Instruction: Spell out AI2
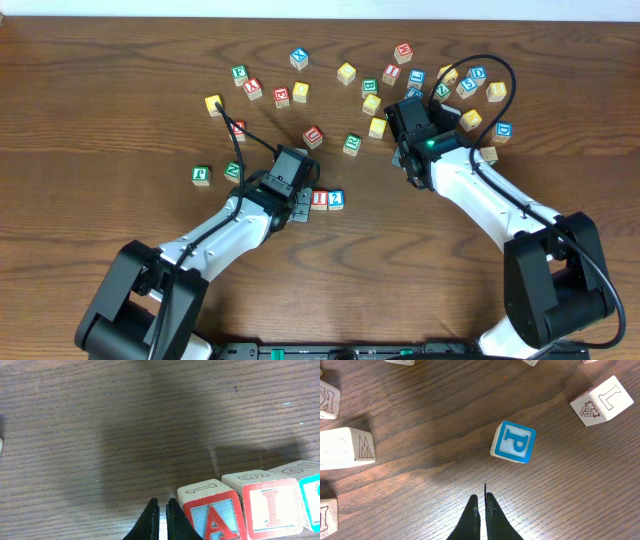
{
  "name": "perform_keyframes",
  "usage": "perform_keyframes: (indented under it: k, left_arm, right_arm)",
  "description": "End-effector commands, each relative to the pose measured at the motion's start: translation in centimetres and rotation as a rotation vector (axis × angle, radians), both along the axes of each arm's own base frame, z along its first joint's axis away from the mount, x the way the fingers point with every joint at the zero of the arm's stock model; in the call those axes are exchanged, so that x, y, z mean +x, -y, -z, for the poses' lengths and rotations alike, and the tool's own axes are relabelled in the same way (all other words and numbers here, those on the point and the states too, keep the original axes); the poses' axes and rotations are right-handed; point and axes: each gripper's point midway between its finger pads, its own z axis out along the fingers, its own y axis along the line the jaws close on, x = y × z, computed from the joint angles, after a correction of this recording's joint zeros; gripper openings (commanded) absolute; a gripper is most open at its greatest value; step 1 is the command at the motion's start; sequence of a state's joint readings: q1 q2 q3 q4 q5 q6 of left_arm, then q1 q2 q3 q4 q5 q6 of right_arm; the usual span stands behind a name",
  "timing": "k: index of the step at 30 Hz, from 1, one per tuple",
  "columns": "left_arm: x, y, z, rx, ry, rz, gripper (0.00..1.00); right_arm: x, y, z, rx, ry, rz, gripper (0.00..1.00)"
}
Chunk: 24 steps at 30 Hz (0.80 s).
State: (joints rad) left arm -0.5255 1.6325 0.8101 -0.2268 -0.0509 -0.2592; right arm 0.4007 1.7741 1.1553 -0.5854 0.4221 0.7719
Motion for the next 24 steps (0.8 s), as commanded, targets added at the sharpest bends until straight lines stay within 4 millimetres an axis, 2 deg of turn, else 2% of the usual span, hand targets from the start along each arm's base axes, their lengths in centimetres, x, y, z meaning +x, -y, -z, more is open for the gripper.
perform_keyframes:
  k: [1, 24]
  left_arm:
    - [-0.35, -0.06, 0.56, 0.001, -0.017, -0.002, 0.07]
    - [-0.85, 0.52, 0.73, -0.025, -0.042, 0.016, 0.07]
  right_arm:
    - [-0.27, 0.04, 0.59, -0.024, -0.016, -0.012, 0.01]
    - [-0.26, 0.06, 0.58, -0.024, -0.016, -0.011, 0.01]
